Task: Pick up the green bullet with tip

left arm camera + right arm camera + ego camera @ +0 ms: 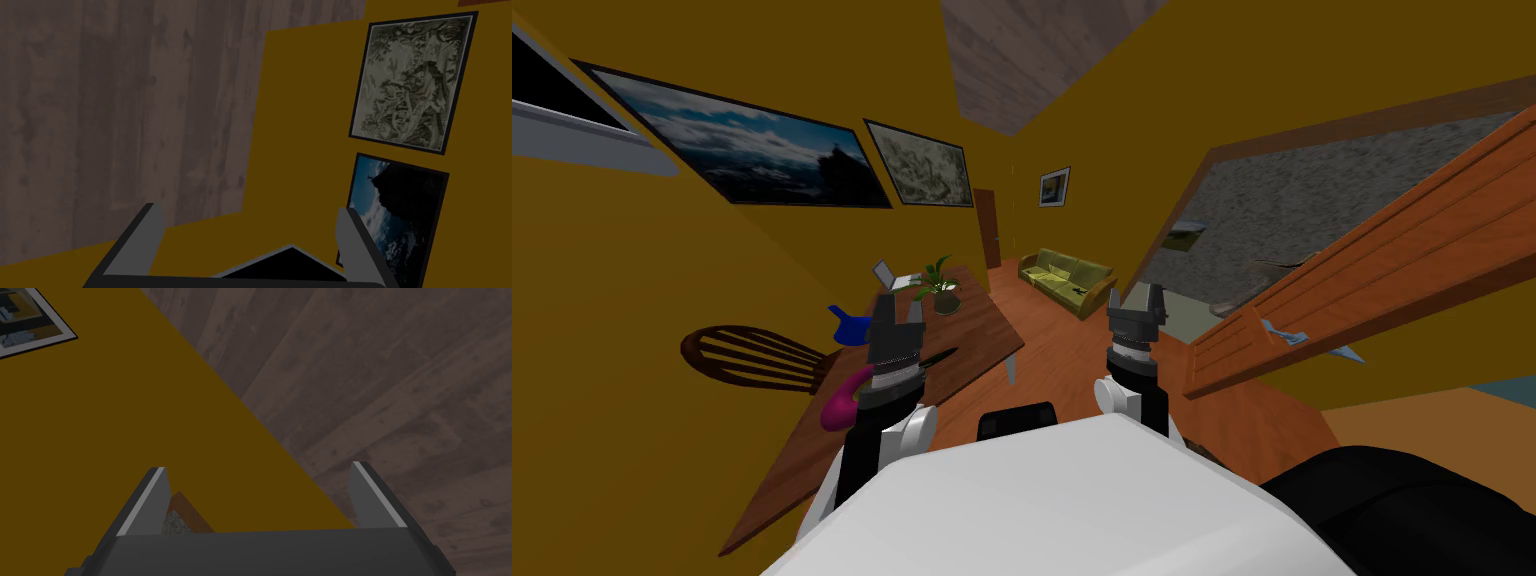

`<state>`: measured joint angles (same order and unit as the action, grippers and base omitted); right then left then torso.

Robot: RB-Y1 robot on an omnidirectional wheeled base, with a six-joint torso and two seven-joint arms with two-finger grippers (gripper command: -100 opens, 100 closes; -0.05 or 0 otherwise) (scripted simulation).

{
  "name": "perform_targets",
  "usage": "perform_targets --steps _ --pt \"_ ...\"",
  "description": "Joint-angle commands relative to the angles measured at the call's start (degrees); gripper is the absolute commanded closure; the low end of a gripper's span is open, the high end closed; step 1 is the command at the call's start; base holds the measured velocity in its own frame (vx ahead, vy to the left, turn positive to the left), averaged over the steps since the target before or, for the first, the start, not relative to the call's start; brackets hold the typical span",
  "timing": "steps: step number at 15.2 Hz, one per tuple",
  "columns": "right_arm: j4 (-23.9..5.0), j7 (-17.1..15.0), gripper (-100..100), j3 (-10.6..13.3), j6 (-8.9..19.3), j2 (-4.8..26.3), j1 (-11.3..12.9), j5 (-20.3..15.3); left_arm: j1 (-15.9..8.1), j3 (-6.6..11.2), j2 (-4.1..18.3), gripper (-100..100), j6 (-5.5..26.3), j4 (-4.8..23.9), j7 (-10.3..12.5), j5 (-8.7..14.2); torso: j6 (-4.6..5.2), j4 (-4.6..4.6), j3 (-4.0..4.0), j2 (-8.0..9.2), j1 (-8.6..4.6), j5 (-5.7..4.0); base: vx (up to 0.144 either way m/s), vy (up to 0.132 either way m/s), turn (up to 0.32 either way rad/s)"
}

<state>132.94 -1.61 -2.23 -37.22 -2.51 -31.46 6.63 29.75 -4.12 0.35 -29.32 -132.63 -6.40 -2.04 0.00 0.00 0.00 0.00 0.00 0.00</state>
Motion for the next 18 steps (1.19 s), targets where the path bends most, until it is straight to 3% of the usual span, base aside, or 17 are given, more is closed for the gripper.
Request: perform_targets --steps 1,5,10,13,14,15,16,17,18 --pt "0.0 0.0 0 0.0 0.0 0.0 0.0 0.0 -0.4 0.47 1.8 -100 0.8 0.7 0.2 0.2 0.00 0.00 0.00 0.00 0.00 0.00 -0.010 0.000 0.016" --pt "0.0 0.0 0 0.0 0.0 0.0 0.0 0.0 -2.7 3.26 6.5 -100 5.3 4.6 1.7 1.0 0.00 0.03 0.08 0.15 0.04 0.01 -0.043 0.000 0.030" --pt "0.0 0.0 0 0.0 0.0 0.0 0.0 0.0 -4.4 5.44 8.5 -100 9.0 7.6 2.7 1.7 0.00 0.04 0.10 0.17 0.03 0.01 -0.044 -0.002 0.013" --pt "0.0 0.0 0 0.0 0.0 0.0 0.0 0.0 -6.5 8.00 10.3 -100 13.1 11.1 4.0 2.4 0.00 0.03 0.09 0.16 0.02 0.01 -0.043 -0.002 0.007" --pt "0.0 0.0 0 0.0 0.0 0.0 0.0 0.0 -6.5 8.00 10.3 -100 13.3 11.1 4.0 2.4 0.00 0.04 0.10 0.17 0.03 0.01 -0.045 0.000 0.004" --pt "0.0 0.0 0 0.0 0.0 0.0 0.0 0.0 -7.6 9.40 11.1 -100 15.1 13.1 4.7 2.8 0.00 0.04 0.10 0.18 0.03 0.01 -0.047 0.007 0.003" --pt "0.0 0.0 0 0.0 0.0 0.0 0.0 0.0 -7.6 9.40 11.1 -100 15.7 13.1 4.7 2.8 0.00 0.04 0.10 0.18 0.06 0.01 -0.044 0.006 -0.002" --pt "0.0 0.0 0 0.0 0.0 0.0 0.0 0.0 -8.8 10.86 11.8 -100 17.0 15.2 5.4 3.2 0.00 0.04 0.10 0.18 0.05 0.02 -0.047 -0.003 -0.003" --pt "0.0 0.0 0 0.0 0.0 0.0 0.0 0.0 -8.8 10.86 11.8 -100 17.9 15.2 5.4 3.2 0.00 0.04 0.10 0.18 0.04 0.01 -0.045 -0.004 -0.003"
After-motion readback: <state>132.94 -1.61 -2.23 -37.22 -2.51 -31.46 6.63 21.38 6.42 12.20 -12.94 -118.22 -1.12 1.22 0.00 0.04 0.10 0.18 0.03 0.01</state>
